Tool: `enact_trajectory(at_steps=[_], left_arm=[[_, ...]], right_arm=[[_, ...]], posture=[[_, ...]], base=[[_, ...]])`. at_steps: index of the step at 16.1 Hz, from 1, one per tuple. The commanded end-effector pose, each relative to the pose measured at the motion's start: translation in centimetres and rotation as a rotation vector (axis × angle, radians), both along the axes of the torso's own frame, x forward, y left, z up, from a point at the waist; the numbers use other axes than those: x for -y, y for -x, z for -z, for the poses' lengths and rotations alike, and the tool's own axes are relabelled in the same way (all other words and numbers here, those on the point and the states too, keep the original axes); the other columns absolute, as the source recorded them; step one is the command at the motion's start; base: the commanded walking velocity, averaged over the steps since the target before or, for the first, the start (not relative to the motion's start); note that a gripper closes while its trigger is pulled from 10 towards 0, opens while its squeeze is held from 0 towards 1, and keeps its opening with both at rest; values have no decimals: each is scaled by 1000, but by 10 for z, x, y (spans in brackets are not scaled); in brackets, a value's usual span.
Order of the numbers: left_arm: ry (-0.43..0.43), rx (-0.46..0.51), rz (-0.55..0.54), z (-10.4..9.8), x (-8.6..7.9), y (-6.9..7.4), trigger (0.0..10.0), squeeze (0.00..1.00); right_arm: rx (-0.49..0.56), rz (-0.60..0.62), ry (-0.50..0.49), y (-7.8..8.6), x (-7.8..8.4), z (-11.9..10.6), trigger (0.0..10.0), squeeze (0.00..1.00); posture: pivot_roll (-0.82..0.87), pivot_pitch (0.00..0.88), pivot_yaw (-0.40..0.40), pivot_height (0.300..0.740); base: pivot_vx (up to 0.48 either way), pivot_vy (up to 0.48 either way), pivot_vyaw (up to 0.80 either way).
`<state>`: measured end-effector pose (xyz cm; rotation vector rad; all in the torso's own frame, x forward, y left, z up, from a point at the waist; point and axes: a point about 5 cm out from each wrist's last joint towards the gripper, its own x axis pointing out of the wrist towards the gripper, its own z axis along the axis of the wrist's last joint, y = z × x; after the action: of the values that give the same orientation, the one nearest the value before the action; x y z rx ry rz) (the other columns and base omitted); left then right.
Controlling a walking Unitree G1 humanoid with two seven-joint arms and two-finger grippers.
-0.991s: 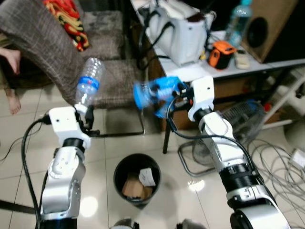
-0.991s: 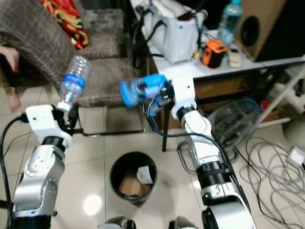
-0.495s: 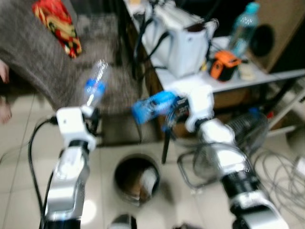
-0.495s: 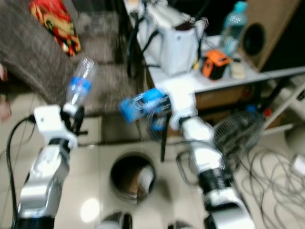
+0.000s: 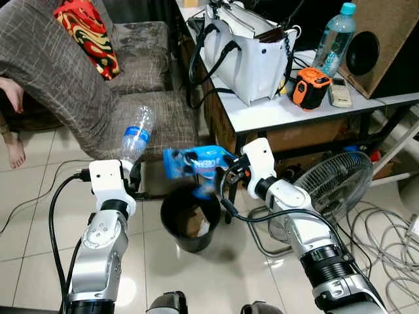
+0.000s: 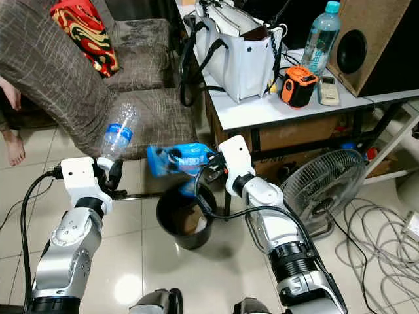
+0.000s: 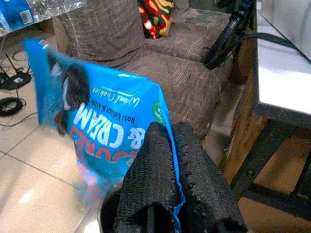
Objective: Picking trash to rubbish bin
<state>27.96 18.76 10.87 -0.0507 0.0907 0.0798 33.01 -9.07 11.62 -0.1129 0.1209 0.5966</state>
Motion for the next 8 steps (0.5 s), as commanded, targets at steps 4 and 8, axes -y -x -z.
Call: enact_trajectory(at_steps=[4, 8], left_arm=[[1, -160, 54, 27, 3, 0, 10000, 0], [-17, -283, 170, 51, 15, 2, 10000, 0]], right_arm=[[-69, -17, -20, 3, 0, 4, 10000, 0], [-195, 18, 28, 9, -2, 26, 10000, 0]], posture=[[-30, 156, 29, 740], [-39, 160, 42, 740]], base=[[0, 0, 0], [0, 0, 0]])
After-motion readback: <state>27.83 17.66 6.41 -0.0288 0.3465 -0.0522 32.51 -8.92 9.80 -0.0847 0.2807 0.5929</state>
